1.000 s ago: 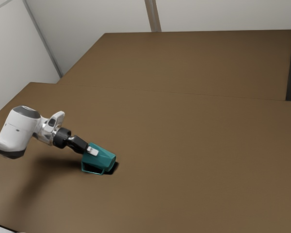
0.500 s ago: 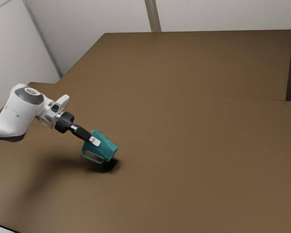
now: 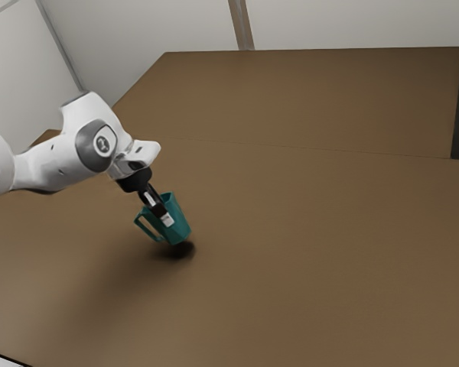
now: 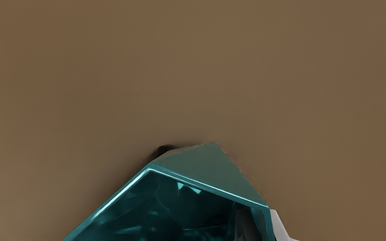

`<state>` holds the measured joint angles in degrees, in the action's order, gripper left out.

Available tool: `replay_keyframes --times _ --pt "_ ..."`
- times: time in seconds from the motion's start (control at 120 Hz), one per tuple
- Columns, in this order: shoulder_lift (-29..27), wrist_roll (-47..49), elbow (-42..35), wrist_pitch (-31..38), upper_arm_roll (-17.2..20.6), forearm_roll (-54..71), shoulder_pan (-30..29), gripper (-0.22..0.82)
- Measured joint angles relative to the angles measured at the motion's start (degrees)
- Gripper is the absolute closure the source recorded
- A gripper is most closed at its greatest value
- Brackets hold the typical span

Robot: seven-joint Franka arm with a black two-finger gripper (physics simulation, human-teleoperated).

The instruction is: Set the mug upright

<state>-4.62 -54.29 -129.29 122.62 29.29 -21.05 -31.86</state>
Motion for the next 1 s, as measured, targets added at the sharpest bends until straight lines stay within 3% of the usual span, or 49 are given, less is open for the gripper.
replay_keyframes --times 0.333,0.917,1.0 --pt "-0.16 14.7 -3.04 9.66 5.19 10.07 -0.12 0.78" --pt "3.03 30.4 -5.55 17.2 6.88 15.98 -0.13 0.78" --pt "3.06 31.45 -5.73 17.37 6.84 15.74 -0.08 0.64"
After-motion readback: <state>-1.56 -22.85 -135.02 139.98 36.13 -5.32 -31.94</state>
